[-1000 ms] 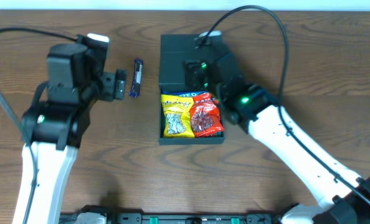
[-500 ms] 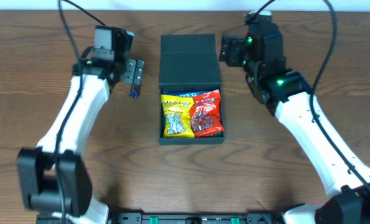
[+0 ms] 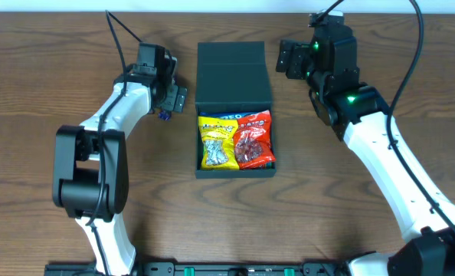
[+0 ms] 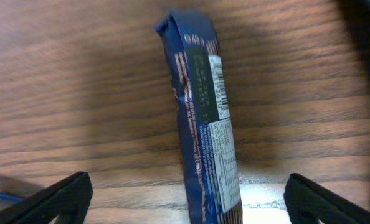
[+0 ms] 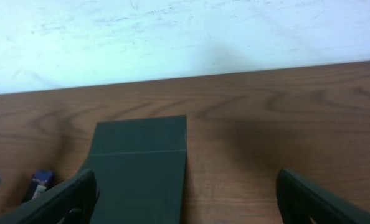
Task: Pack container
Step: 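Grasp the dark chocolate bar with the left gripper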
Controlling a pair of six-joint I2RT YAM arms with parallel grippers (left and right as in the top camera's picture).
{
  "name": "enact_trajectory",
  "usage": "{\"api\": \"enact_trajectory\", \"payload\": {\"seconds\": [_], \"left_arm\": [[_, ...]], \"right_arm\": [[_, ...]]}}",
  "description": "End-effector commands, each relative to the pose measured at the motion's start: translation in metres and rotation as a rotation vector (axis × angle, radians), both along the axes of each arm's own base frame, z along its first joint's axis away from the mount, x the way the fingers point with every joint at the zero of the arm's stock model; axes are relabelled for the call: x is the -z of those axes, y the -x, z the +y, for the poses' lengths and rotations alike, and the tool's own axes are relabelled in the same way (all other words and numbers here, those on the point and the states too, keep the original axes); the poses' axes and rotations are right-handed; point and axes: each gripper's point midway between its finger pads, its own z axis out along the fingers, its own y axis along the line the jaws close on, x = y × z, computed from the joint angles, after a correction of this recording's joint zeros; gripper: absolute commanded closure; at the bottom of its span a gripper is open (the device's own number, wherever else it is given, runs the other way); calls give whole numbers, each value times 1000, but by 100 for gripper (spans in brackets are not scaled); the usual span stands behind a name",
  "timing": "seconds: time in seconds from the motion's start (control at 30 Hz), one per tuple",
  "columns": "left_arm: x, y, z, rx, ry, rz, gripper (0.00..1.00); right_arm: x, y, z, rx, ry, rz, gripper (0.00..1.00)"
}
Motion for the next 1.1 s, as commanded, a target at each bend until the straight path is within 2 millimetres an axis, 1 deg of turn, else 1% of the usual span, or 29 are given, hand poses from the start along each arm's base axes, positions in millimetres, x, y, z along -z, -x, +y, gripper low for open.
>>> {"api": "enact_trajectory", "payload": {"seconds": [0.0,0.07,0.17,0.23,0.27,0.33,0.43,0.5,0.53,0.6,0.7,0.83,0.9,0.97,1.07], "left_arm": [[6,-1,-2,0,21,12,8],[6,-2,-3,-8,29,8,11],[11,-4,-4,-22,40,10,21],[15,-4,-4,-27,42,15,25],[18,-3,-4,-27,41,20,31],[21,-2,-4,-27,40,29,33],[27,-1,-4,-28,37,43,41],[29,0,-4,-28,37,48,44],[29,0,-4,-28,37,49,51],[29,0,-4,-28,37,48,55],[29,1,-4,-44,43,52,64],[30,3,-3,-70,52,64,83],[29,7,-3,-70,50,77,90],[27,9,-2,-77,51,87,92],[18,12,-2,-78,50,91,94]], "right_arm": [[-3,-1,-3,0,15,-8,9],[-3,-1,-3,0,15,-8,9],[-4,-1,-3,0,14,-12,9],[-4,-1,-3,0,13,-14,9],[-5,-2,-3,0,12,-16,9],[-6,-2,-3,1,11,-21,8],[-7,-3,-3,0,9,-28,8],[-8,-3,-3,0,8,-30,7],[-8,-3,-3,0,8,-30,7],[-8,-3,-3,0,9,-30,7],[-8,-4,-4,8,13,-31,7],[-8,-6,-16,46,25,-34,5],[-8,-8,-26,66,25,-34,4],[-8,-10,-33,82,25,-34,4],[-8,-12,-47,110,25,-34,4]]}}
